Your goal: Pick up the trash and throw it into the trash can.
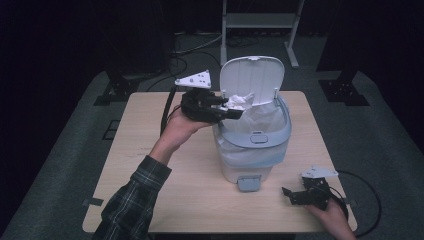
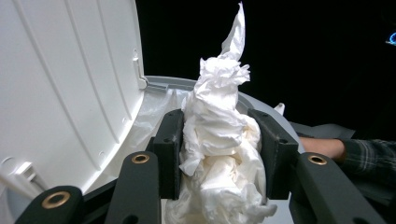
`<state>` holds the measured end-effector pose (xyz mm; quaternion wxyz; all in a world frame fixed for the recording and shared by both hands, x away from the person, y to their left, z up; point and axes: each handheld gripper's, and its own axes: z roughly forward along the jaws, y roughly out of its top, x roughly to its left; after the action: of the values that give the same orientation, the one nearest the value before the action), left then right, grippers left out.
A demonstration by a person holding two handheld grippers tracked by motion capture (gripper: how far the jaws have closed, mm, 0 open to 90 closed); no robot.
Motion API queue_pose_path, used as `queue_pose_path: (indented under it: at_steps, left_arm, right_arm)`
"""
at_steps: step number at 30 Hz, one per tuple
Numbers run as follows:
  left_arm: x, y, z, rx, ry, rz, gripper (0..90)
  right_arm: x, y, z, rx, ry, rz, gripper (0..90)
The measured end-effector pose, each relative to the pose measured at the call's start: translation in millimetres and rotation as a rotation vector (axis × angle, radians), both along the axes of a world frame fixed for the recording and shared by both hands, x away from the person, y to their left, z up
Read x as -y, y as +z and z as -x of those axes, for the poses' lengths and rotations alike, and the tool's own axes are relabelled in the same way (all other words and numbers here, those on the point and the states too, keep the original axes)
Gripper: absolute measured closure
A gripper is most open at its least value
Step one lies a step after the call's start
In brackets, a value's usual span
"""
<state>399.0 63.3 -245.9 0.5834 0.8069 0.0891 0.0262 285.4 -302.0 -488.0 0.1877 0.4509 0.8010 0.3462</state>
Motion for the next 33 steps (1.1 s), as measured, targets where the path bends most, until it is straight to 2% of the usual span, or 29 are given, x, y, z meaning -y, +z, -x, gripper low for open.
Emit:
queue_pose_path:
  at_steps: [16, 21, 25, 30, 33]
  left_arm:
    - [24.3, -6.6, -11.1, 0.003, 0.005, -0.02, 53.4]
    - [28.6, -6.9, -13.3, 0.001, 0.001, -0.028, 46.0]
    - [29.2, -6.3, -15.4, 0.017, 0.011, -0.028, 38.4]
    - [24.4, -4.5, -16.3, 0.015, 0.026, -0.003, 31.5]
    - [19.6, -3.1, -15.5, 0.016, 0.027, 0.001, 31.0]
  right_arm:
    - [0.0, 0.0, 0.0, 0.0, 0.0, 0.0, 6.0]
    - [0.0, 0.0, 0.0, 0.0, 0.0, 0.0, 5.9]
    - [0.0, 0.0, 0.0, 0.0, 0.0, 0.0, 5.9]
    - [0.0, -0.1, 0.4, 0.001, 0.001, 0.0, 6.0]
    - [0.1, -0.1, 1.0, 0.001, 0.004, 0.0, 6.0]
